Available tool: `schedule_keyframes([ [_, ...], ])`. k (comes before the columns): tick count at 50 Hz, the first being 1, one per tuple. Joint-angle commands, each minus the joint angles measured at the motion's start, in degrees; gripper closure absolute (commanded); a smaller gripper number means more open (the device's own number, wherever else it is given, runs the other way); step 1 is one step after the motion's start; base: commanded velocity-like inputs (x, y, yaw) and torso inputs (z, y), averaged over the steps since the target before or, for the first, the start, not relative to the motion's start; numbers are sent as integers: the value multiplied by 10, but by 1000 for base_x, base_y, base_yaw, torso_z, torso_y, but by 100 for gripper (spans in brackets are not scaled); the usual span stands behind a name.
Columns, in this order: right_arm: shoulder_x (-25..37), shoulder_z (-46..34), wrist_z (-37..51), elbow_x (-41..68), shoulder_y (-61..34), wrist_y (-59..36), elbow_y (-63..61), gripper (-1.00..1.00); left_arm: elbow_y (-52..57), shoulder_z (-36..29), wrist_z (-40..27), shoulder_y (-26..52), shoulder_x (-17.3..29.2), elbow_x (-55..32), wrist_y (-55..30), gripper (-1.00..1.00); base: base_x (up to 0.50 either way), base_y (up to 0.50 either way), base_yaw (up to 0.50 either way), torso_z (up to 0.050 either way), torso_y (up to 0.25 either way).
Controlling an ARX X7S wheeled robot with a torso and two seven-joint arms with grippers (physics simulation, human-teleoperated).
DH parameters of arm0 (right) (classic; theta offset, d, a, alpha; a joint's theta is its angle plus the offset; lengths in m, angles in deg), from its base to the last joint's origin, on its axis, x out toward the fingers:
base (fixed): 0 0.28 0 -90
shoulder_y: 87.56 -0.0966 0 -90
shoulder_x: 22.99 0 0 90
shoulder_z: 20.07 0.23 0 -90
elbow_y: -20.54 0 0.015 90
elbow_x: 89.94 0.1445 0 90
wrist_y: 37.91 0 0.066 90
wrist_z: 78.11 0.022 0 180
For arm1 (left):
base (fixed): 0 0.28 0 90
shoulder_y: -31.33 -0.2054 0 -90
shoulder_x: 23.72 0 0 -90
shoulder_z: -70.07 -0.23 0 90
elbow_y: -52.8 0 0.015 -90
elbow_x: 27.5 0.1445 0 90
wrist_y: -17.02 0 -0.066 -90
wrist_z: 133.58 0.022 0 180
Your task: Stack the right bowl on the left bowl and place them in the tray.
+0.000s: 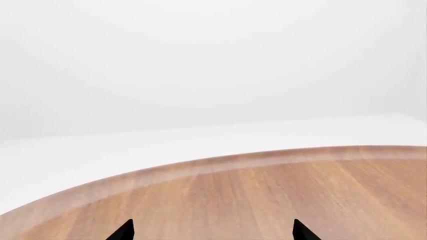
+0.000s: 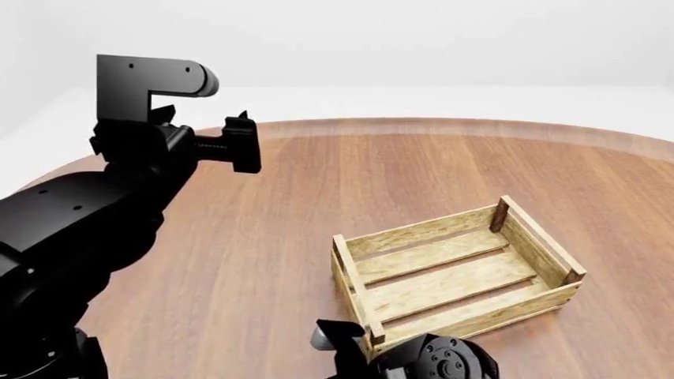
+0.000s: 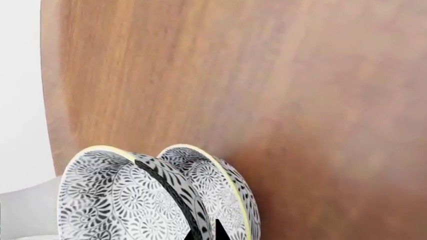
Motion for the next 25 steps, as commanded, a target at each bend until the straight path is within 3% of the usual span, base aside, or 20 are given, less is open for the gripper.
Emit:
schedule_keyframes([
  [1,-7,-5,-20,4,-2,9,10,100,1,-1,-3,-2,1,-4,1,-100,0,0,0,0,0],
  [5,-4,-7,-41,-3,-2,15,3,100,0,-3,-3,-3,2,-4,4,-100,0,0,0,0,0],
  [6,-3,-7,-41,0,-4,13,1,-100,0,-3,-3,-3,2,-4,4,-100,0,0,0,0,0],
  [25,7,-10,-44,-12,-5,30,-40,-100,-3,-6,-6,-2,4,-9,6,-100,0,0,0,0,0],
])
